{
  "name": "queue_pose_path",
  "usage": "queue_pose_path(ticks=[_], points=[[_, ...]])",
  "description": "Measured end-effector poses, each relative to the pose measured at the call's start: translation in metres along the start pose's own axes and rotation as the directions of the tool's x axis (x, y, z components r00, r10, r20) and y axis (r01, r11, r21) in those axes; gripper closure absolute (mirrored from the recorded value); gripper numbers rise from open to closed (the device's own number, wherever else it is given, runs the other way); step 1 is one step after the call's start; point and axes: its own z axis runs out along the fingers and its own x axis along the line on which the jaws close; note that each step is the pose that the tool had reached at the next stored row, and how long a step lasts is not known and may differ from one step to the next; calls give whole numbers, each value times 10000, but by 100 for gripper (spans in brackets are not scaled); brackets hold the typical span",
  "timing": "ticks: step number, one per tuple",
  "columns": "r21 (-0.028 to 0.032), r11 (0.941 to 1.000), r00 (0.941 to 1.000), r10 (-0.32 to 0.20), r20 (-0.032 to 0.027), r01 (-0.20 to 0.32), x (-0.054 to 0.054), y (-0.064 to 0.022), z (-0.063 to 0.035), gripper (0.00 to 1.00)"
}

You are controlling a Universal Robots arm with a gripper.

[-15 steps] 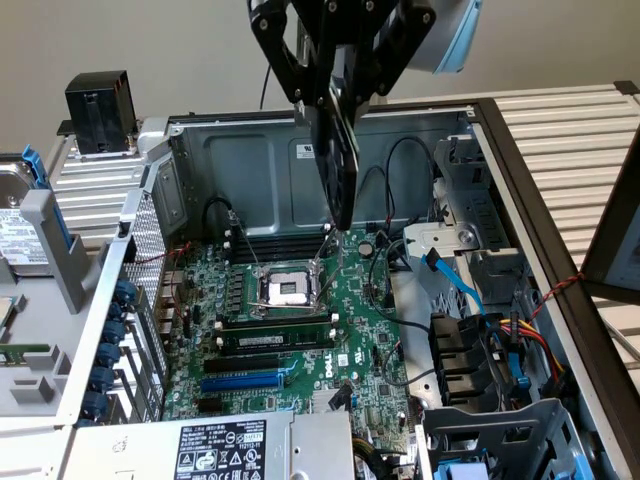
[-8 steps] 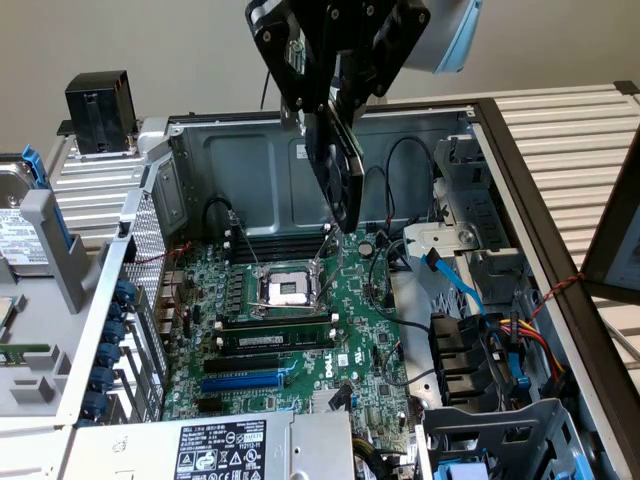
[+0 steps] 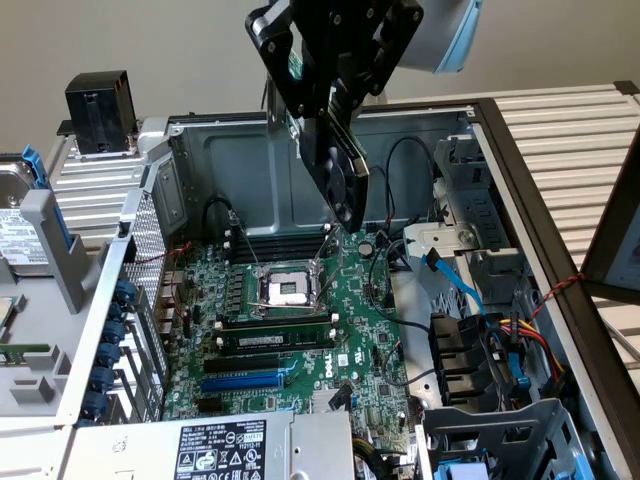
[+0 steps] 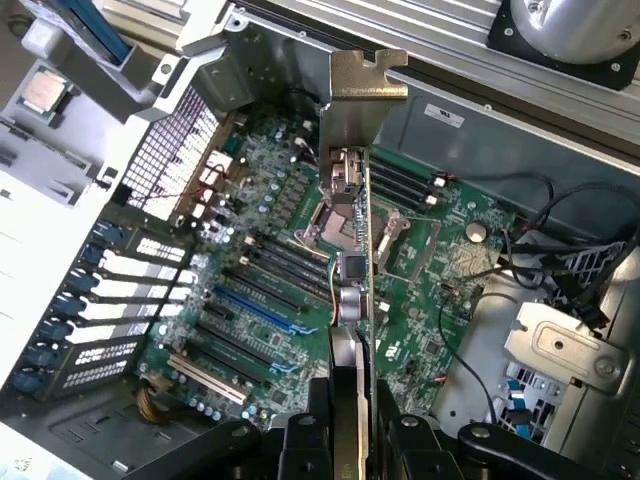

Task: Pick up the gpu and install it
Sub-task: 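Insert the gpu into the slot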

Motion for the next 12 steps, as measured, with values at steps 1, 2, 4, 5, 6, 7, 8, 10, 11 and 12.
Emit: queue_pose_path(ticks=[1, 2, 4, 5, 6, 7, 8, 10, 11, 12], points=[[-21, 9998, 9998, -181, -15, 180, 0, 0, 2, 73], [-43, 9993, 9993, -368, -29, 368, 0, -1, 5, 73], [-78, 9973, 9973, -734, -62, 734, -1, -1, 9, 73], [-93, 9958, 9958, -910, -78, 909, -1, -1, 11, 73], [-108, 9939, 9939, -1095, -95, 1094, -1, -2, 13, 73], [-123, 9917, 9917, -1280, -113, 1279, -1, -2, 14, 73], [-136, 9894, 9894, -1447, -129, 1445, -1, -2, 16, 73], [-169, 9832, 9832, -1821, -163, 1818, -1, -3, 19, 73], [-187, 9797, 9797, -1998, -177, 1994, -1, -3, 20, 73], [-206, 9759, 9758, -2176, -191, 2172, -1, -4, 22, 73]])
